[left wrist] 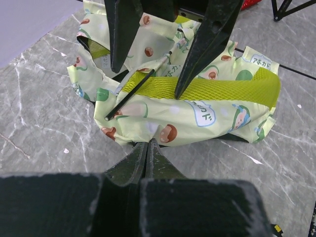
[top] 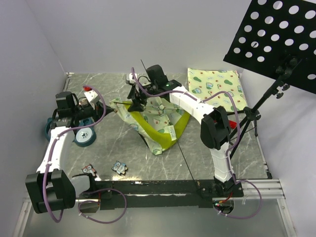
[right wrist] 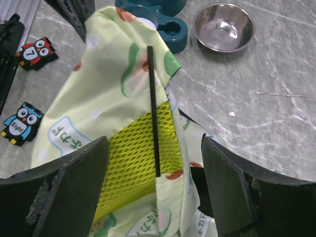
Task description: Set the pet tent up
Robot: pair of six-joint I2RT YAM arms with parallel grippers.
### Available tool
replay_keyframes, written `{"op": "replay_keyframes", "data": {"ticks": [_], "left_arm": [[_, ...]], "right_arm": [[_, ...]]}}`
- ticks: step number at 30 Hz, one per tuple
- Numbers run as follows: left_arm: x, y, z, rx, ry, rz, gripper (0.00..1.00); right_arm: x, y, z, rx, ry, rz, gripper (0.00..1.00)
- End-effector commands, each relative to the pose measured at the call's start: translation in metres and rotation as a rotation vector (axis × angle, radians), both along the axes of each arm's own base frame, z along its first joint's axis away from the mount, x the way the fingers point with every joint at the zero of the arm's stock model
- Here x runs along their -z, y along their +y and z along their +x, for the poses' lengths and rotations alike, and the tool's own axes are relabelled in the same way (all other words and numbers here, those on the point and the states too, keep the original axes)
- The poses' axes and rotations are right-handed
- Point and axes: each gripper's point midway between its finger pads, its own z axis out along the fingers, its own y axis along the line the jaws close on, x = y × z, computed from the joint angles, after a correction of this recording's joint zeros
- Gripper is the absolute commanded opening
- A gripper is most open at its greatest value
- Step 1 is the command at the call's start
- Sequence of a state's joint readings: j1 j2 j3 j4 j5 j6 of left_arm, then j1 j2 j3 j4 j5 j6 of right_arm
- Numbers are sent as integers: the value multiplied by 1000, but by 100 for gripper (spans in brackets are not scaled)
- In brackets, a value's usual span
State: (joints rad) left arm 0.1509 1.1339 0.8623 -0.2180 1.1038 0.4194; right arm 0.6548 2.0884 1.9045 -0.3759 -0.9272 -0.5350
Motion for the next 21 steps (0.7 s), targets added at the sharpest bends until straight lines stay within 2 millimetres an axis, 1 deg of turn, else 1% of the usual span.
{"op": "replay_keyframes", "data": {"ticks": [1, 3, 5, 6, 8, 9, 11, 13, 14, 15, 17, 19, 21], "left_arm": [[-27, -4, -4, 55, -108, 25, 1], [-29, -4, -4, 56, -118, 31, 1], [-30, -3, -3, 59, -131, 45, 1], [-30, -2, -2, 60, -144, 59, 1], [-29, 0, -1, 64, -166, 89, 1], [-27, 2, -1, 61, -171, 111, 1], [-25, 7, 3, 40, -182, 149, 1], [-23, 15, 6, 12, -180, 178, 2], [-25, 20, 8, -14, -168, 172, 15], [-30, 25, 9, -29, -161, 158, 36], [-38, 38, 7, -49, -126, 121, 87], [-45, 48, 4, -51, -99, 97, 100], [-47, 48, -1, -9, -96, 123, 100]], "right_arm": [[-3, 11, 4, -28, -27, 34, 82], [-3, 13, -1, -62, 9, 35, 79], [0, 13, -9, -97, 57, 26, 72], [0, 14, -12, -114, 80, 28, 64], [-1, 13, -17, -122, 107, 25, 39], [-3, 11, -18, -124, 116, 24, 25], [-13, 8, -22, -134, 110, 37, 0], [-20, 2, -22, -119, 84, 49, 0], [-22, 0, -22, -111, 64, 56, 0], [-27, -2, -22, -103, 41, 65, 0], [-36, -6, -22, -95, 8, 75, 0], [-42, -8, -22, -89, -15, 73, 0], [-47, -10, -22, -79, -33, 73, 0]]}}
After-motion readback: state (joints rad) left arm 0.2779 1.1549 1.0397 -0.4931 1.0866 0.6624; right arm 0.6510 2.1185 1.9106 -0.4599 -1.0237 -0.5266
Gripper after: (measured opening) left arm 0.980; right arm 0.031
